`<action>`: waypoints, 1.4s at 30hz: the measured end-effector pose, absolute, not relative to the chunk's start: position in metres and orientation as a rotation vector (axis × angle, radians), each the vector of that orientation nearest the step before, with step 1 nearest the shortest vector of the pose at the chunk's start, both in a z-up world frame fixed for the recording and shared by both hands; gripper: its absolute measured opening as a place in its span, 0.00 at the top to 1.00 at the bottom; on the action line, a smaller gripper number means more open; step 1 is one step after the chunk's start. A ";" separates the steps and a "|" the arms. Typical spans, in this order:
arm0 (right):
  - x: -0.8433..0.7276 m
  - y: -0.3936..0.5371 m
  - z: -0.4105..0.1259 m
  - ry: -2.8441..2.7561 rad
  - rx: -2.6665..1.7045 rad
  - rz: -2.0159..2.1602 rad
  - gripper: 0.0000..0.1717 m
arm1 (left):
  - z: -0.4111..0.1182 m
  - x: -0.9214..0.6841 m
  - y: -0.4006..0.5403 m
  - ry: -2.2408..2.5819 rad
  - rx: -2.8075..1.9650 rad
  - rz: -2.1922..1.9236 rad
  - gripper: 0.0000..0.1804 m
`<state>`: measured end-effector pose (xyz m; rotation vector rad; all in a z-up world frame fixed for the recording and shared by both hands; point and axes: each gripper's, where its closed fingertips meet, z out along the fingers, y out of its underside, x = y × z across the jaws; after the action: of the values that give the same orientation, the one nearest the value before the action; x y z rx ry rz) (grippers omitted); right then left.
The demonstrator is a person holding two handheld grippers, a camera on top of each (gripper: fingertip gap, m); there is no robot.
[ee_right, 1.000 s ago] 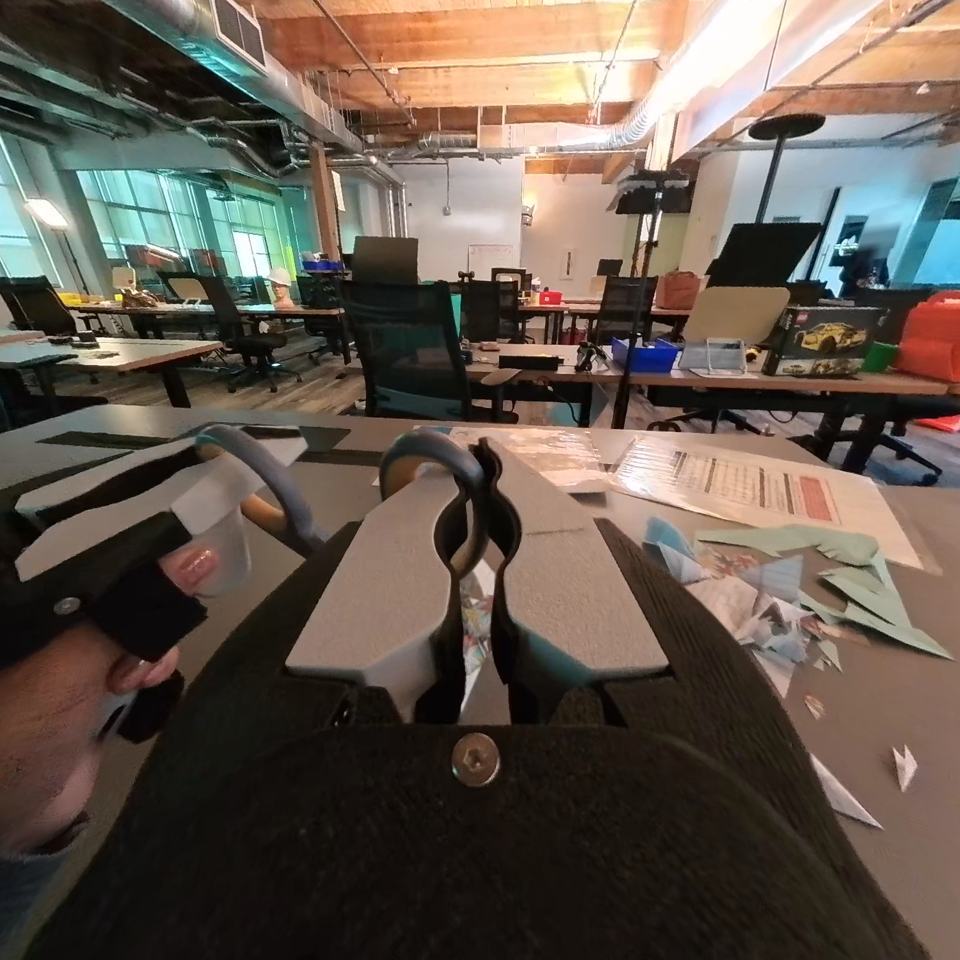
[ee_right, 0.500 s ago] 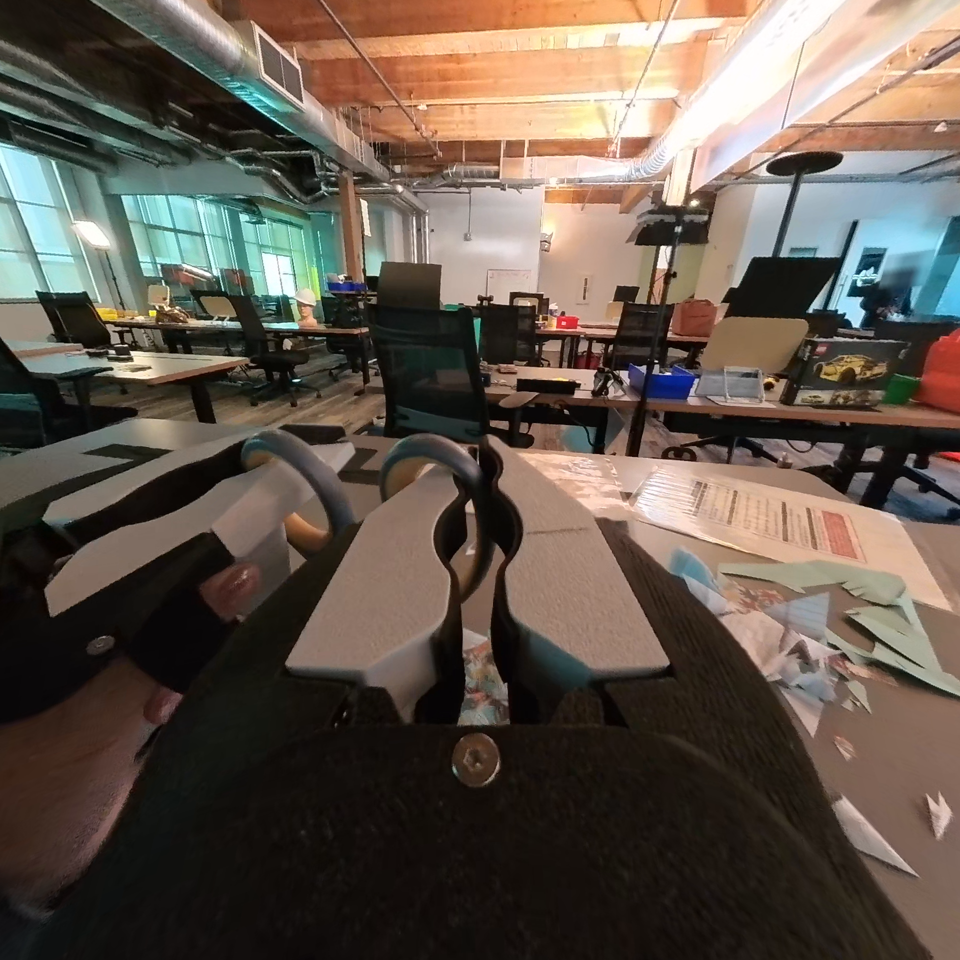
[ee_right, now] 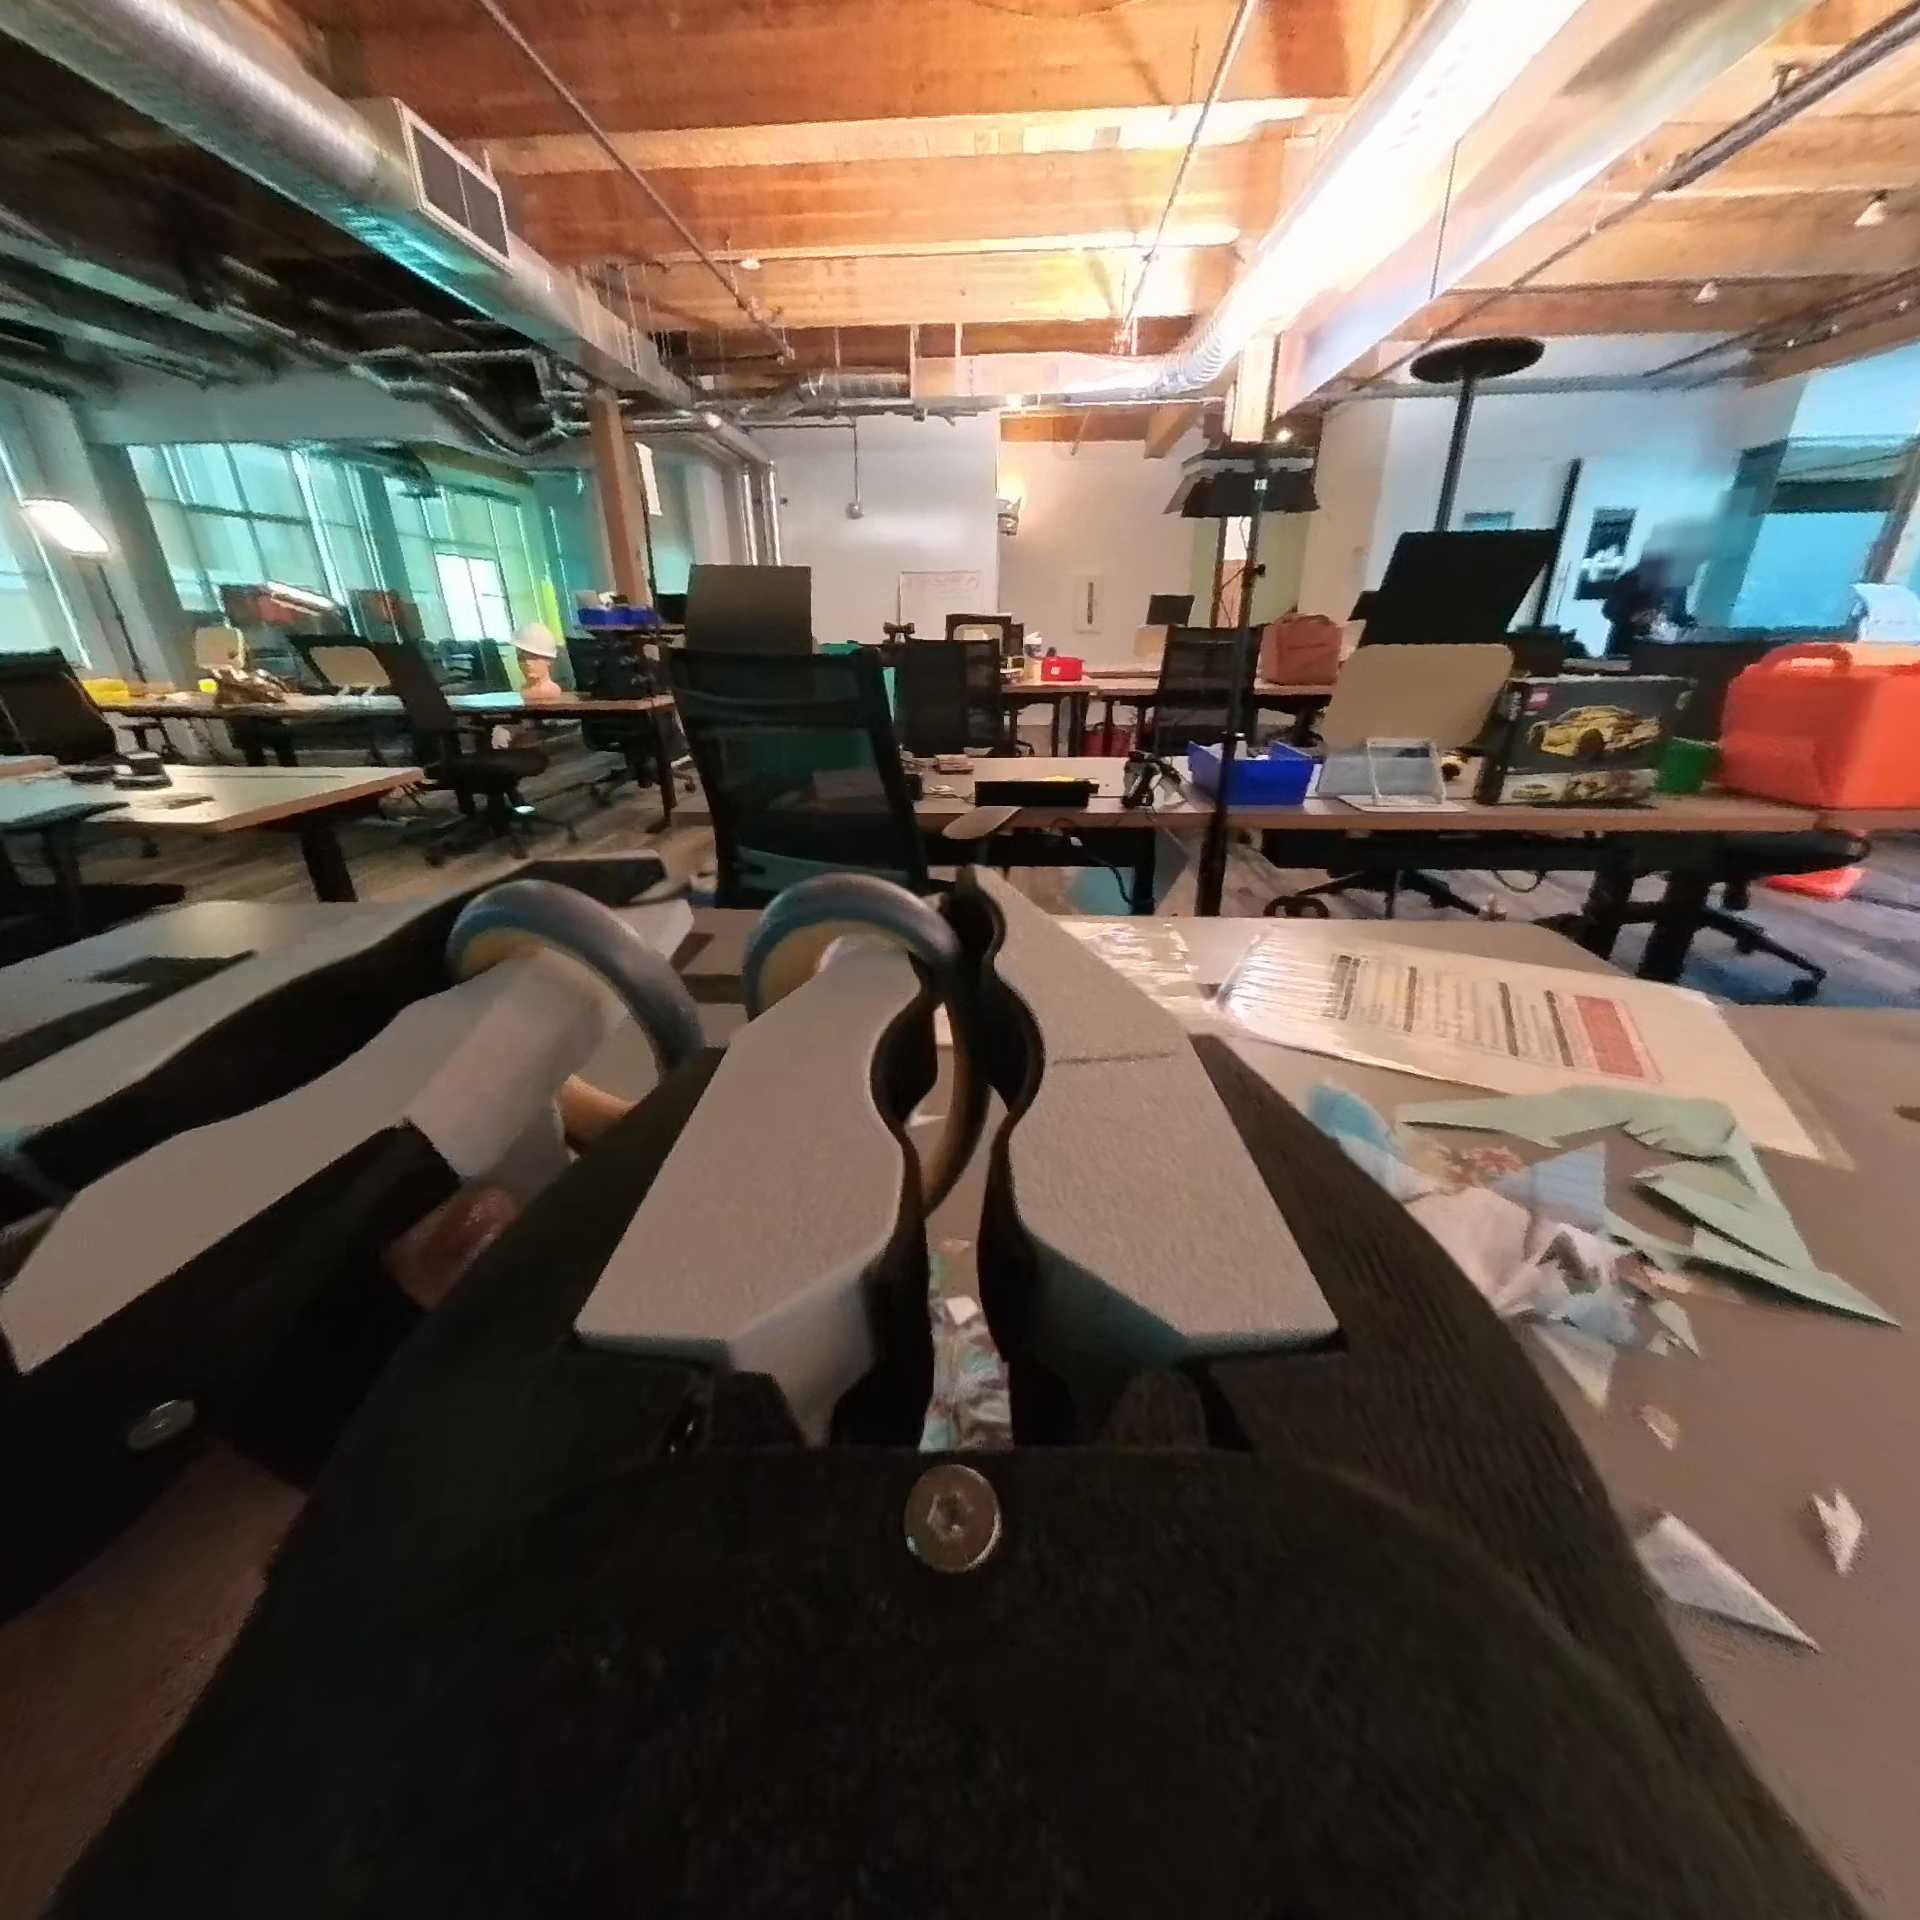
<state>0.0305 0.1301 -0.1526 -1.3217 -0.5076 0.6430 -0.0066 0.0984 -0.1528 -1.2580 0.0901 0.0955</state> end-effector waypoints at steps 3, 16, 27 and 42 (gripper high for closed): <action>0.030 0.129 -0.156 -0.510 -1.327 0.663 1.00 | -0.153 -0.008 0.099 0.088 -1.254 0.094 1.00; 0.066 0.137 -0.160 -0.469 -1.334 0.694 1.00 | -0.149 -0.046 0.084 0.045 -1.210 0.168 1.00; 0.140 0.134 -0.157 -0.426 -1.197 0.487 1.00 | -0.150 -0.005 0.081 0.237 -1.181 0.162 1.00; 0.248 0.123 -0.160 -0.405 -1.190 0.147 1.00 | -0.169 0.097 0.092 0.466 -1.222 0.136 1.00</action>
<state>0.2475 0.1227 -0.1599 -1.1898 -0.4053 0.1469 0.0972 0.0924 -0.1693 -1.2222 0.4664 0.1358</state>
